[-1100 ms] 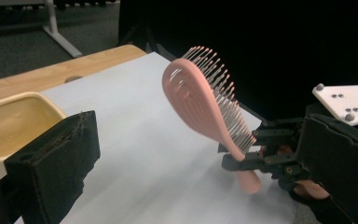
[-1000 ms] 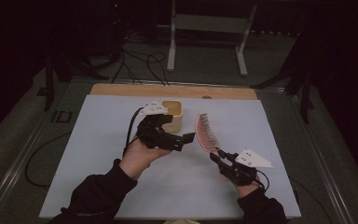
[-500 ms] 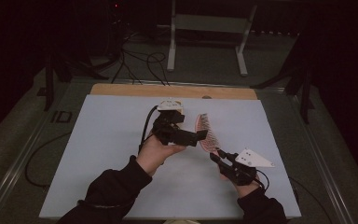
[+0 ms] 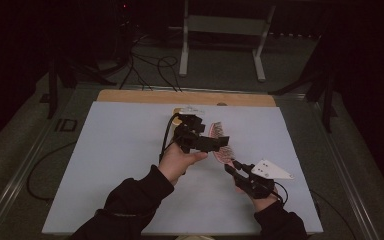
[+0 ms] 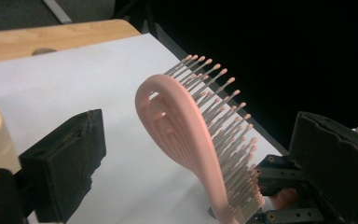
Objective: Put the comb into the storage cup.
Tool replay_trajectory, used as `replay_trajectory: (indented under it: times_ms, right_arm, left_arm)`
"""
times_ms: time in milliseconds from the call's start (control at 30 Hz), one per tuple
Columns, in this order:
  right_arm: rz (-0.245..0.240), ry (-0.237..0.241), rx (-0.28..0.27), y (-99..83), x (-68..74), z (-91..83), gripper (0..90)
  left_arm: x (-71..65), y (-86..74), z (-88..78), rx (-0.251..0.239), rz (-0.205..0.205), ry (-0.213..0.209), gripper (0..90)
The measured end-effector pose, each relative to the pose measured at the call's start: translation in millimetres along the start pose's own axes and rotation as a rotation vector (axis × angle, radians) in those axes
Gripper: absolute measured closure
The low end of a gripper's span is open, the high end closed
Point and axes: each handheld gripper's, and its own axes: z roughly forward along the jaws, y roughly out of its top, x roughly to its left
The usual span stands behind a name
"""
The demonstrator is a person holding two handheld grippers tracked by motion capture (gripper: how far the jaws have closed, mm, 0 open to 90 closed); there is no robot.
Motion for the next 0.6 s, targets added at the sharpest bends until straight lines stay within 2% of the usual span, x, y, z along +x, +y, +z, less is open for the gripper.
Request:
replay_trajectory:
  times_ms: [167,267,367,400,500,600]
  right_arm:
    - [0.003,-0.002,0.000,-0.4,0.6,1.0,72.5]
    - [0.001,-0.004,0.002,-0.2,0.9,1.4,72.4]
    - [-0.002,-0.004,0.005,-0.5,1.2,1.6,72.4]
    - [-0.003,-0.003,0.005,-0.3,1.1,1.6,72.4]
    - [-0.007,-0.011,0.010,-0.4,1.3,2.1,72.4]
    - [-0.008,-0.012,0.023,-1.5,1.7,3.9,72.4]
  left_arm:
    - [4.5,-2.7,8.5,0.020,-0.026,-0.018,10.9]
    - [7.2,-5.5,13.4,0.035,-0.032,-0.033,16.2]
    - [8.9,-8.3,15.6,0.029,-0.036,-0.039,24.7]
    - [9.4,-8.7,16.1,0.036,-0.034,-0.037,29.0]
    - [8.9,-9.6,17.4,0.051,-0.025,-0.018,32.5]
    - [7.6,-9.1,17.5,0.066,-0.034,-0.010,40.7]
